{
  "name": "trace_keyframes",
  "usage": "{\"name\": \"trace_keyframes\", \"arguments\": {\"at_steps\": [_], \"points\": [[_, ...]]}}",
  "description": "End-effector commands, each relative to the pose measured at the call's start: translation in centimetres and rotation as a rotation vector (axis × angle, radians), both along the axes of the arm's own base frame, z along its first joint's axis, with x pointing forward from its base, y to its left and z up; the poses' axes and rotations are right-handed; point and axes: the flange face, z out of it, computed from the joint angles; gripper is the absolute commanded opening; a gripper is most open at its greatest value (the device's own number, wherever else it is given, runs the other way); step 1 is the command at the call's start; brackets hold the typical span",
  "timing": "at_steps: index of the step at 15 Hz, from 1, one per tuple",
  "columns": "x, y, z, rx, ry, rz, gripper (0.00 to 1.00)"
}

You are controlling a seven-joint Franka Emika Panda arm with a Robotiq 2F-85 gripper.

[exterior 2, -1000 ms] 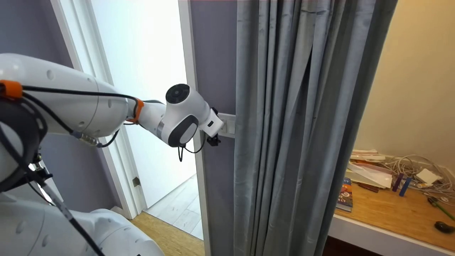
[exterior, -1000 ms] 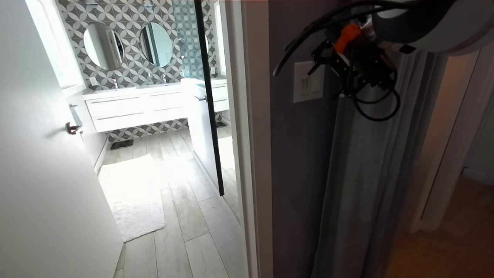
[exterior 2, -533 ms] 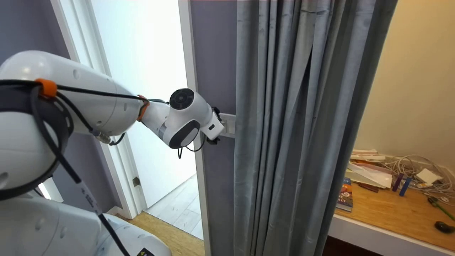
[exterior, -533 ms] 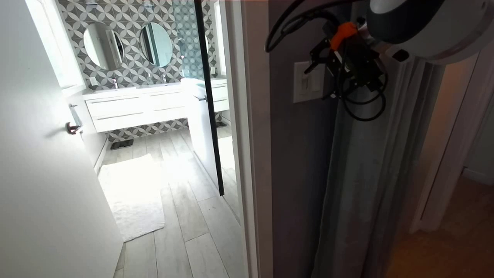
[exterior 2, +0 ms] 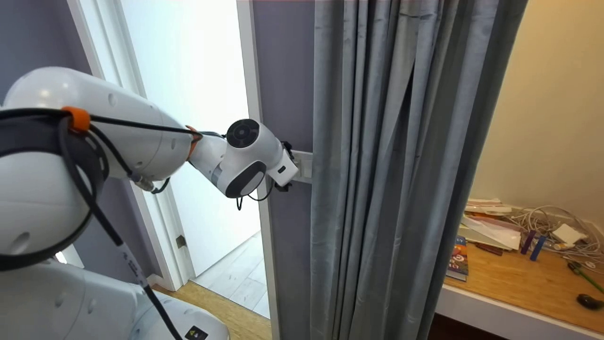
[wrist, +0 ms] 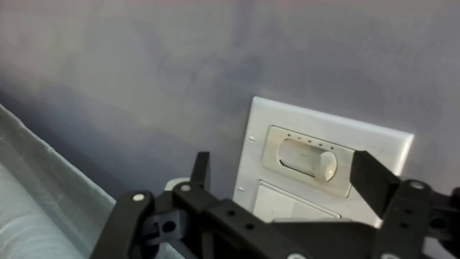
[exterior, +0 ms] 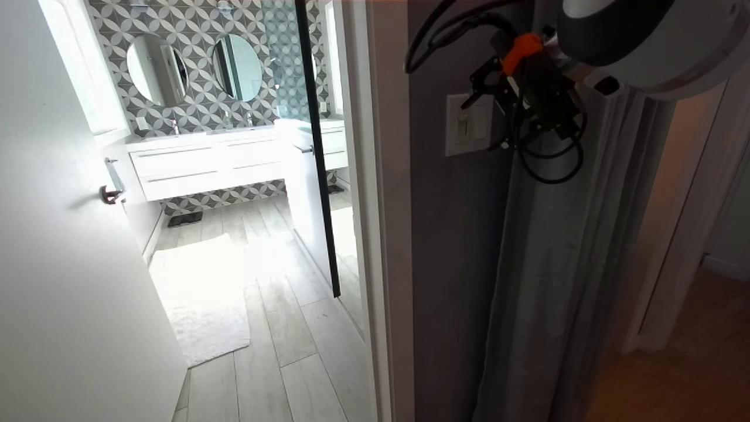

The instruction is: Flip the left light switch

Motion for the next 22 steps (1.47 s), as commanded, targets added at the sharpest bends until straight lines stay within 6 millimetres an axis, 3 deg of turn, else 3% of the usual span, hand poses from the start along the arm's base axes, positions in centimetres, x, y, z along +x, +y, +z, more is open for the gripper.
{"name": "trace_keyframes", "arguments": {"at_steps": [1, 6, 7, 9, 15, 16, 21, 22], "points": [[0.4, -0.3, 0.5, 0.035, -0.033, 0.001, 1.0], [1.0, -0.6, 1.1, 0.093, -0.058, 0.022, 0.99], [1.1, -0.6, 1.0, 0.106, -0.058, 0.026, 0.74], [1.3, -0.6, 0.9, 0.128, -0.065, 0.037, 0.72], [1.7, -1.0, 0.1, 0.144, -0.117, 0.051, 0.3], [1.9, -1.1, 0.2, 0.141, -0.136, 0.05, 0.32], [2.2, -1.2, -0.3, 0.146, -0.18, 0.044, 0.2], [2.3, -1.3, -0.5, 0.148, -0.179, 0.045, 0.27]]}}
